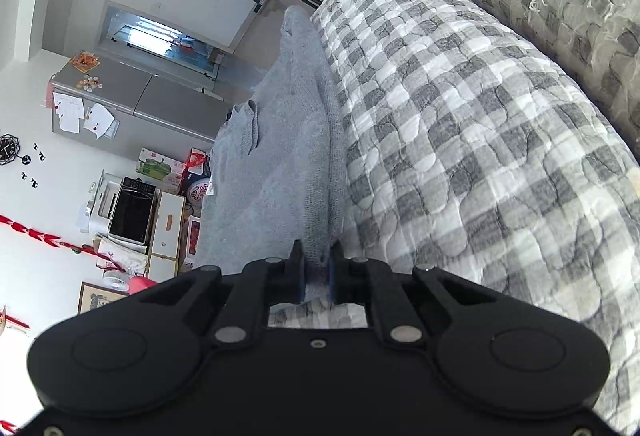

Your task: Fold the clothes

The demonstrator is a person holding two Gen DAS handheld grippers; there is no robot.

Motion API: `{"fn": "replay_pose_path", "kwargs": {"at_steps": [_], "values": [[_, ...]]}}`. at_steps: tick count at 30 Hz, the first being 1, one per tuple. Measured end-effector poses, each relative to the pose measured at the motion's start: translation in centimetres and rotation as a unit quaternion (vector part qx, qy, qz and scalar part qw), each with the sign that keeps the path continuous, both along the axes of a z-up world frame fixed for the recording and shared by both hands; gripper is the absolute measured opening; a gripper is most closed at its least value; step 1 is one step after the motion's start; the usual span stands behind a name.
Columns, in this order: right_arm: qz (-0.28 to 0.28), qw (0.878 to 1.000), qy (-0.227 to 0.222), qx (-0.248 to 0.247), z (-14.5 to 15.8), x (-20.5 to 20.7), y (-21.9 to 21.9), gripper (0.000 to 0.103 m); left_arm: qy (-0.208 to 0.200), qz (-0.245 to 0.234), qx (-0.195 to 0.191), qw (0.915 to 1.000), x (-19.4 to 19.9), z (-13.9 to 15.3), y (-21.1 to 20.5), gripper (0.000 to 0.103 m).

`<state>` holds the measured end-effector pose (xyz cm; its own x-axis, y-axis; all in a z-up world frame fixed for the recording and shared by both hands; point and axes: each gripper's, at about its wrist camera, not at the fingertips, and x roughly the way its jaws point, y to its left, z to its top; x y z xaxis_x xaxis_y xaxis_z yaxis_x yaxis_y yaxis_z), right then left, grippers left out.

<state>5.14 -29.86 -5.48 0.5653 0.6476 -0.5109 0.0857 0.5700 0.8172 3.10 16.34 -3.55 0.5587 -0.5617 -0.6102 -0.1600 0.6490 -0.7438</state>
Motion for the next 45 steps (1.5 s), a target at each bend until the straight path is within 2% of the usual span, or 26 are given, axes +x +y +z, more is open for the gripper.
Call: {"fn": "replay_pose_path", "kwargs": {"at_steps": [7,9,14,16,17,18,20,22,23,26,28,29,31,37,41,43,44,45], "values": [[0.037,0.999,0.0,-0.022,2.3,-3.8,1.2,0.011,0.005,-0.042,0.043,0.9982,-4.4,2.9,-0.7,0.009],[0.051,0.998,0.006,-0.029,2.5,-5.1,1.4,0.011,0.016,-0.063,0.053,0.9965,-5.6,2.5,-1.0,0.009],[0.073,0.996,0.039,-0.047,1.3,-5.8,1.9,0.014,0.044,-0.076,0.07,0.9937,-5.7,0.2,-1.6,0.012],[0.087,0.994,0.05,-0.052,0.7,-5.4,2.0,0.024,0.047,-0.091,0.064,0.9927,-5.3,0.1,-1.6,0.015],[0.095,0.992,0.056,-0.055,0.4,-5.1,2.1,0.024,0.049,-0.107,0.06,0.9913,-4.9,0.3,-1.5,0.021],[0.097,0.992,0.056,-0.054,0.5,-5.1,2.0,0.027,0.051,-0.123,0.057,0.9895,-4.5,0.5,-1.4,0.033],[0.097,0.992,0.05,-0.059,1.0,-5.1,1.4,0.037,0.047,-0.166,0.049,0.9838,-3.6,1.0,-1.3,0.045],[0.096,0.992,0.038,-0.072,1.7,-5.1,0.7,0.047,0.029,-0.184,0.072,0.9799,-3.1,2.0,-0.9,0.047],[0.093,0.992,0.031,-0.085,2.0,-5.0,0.5,0.049,0.018,-0.187,0.088,0.9783,-2.9,2.4,-0.7,0.049],[0.079,0.99,0.013,-0.116,2.6,-4.7,0.1,0.05,-0.018,-0.173,0.143,0.9744,-2.3,3.7,-0.7,0.049],[0.073,0.989,0.002,-0.131,2.7,-4.0,0.6,0.05,-0.065,-0.16,0.184,0.9676,-2.0,4.5,-1.1,0.049],[0.072,0.988,-0.006,-0.135,2.6,-3.9,0.8,0.05,-0.091,-0.155,0.199,0.9634,-1.9,4.8,-1.3,0.049],[0.067,0.987,-0.023,-0.143,2.6,-3.1,1.6,0.05,-0.107,-0.146,0.215,0.9597,-0.8,4.6,-2.2,0.049],[0.048,0.983,-0.076,-0.159,1.8,-0.1,3.8,0.049,-0.124,-0.115,0.213,0.9624,2.7,3.7,-4.5,0.044],[0.031,0.981,-0.093,-0.164,0.9,1.8,4.2,0.048,-0.125,-0.104,0.194,0.9673,4.5,3.0,-5.2,0.033],[0.029,0.981,-0.096,-0.167,0.6,2.3,4.3,0.043,-0.12,-0.103,0.198,0.9673,5.0,2.5,-5.8,0.023],[0.028,0.98,-0.104,-0.169,0.4,2.6,4.5,0.04,-0.123,-0.097,0.202,0.9667,4.9,2.5,-5.9,0.008],[0.026,0.978,-0.112,-0.176,0.4,2.8,4.8,0.029,-0.127,-0.09,0.206,0.9661,4.8,2.5,-6.0,0.006]]}}
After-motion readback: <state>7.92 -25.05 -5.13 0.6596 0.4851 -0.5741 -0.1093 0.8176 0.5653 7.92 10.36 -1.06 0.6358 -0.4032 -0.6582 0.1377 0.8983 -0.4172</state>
